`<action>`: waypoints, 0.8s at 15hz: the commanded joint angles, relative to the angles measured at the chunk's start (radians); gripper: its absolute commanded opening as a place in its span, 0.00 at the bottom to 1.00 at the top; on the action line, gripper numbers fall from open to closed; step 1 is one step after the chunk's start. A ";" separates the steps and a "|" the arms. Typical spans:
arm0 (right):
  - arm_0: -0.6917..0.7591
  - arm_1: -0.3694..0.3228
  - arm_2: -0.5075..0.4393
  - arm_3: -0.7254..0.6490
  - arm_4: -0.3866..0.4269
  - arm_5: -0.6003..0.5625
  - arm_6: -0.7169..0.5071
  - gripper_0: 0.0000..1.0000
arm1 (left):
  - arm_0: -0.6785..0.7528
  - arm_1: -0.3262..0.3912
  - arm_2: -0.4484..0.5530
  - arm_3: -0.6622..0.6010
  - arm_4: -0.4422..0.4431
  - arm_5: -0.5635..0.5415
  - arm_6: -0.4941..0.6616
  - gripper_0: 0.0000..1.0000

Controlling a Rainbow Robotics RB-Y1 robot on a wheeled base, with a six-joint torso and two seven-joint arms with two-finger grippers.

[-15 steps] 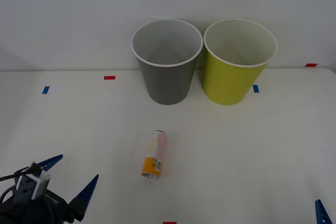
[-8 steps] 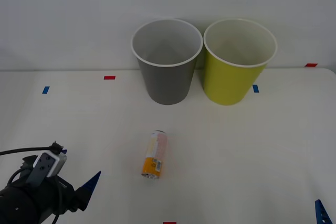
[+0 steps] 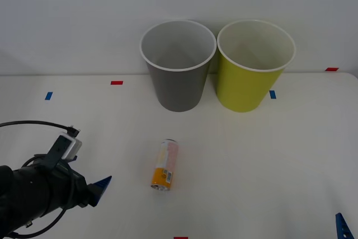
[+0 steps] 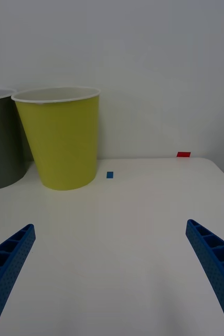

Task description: Put cans in the gray bin and PET bottles in the light green bin.

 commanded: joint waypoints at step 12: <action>0.000 0.000 0.000 0.000 0.000 0.000 0.000 1.00 | -0.291 -0.280 0.044 0.014 0.079 0.447 0.078 1.00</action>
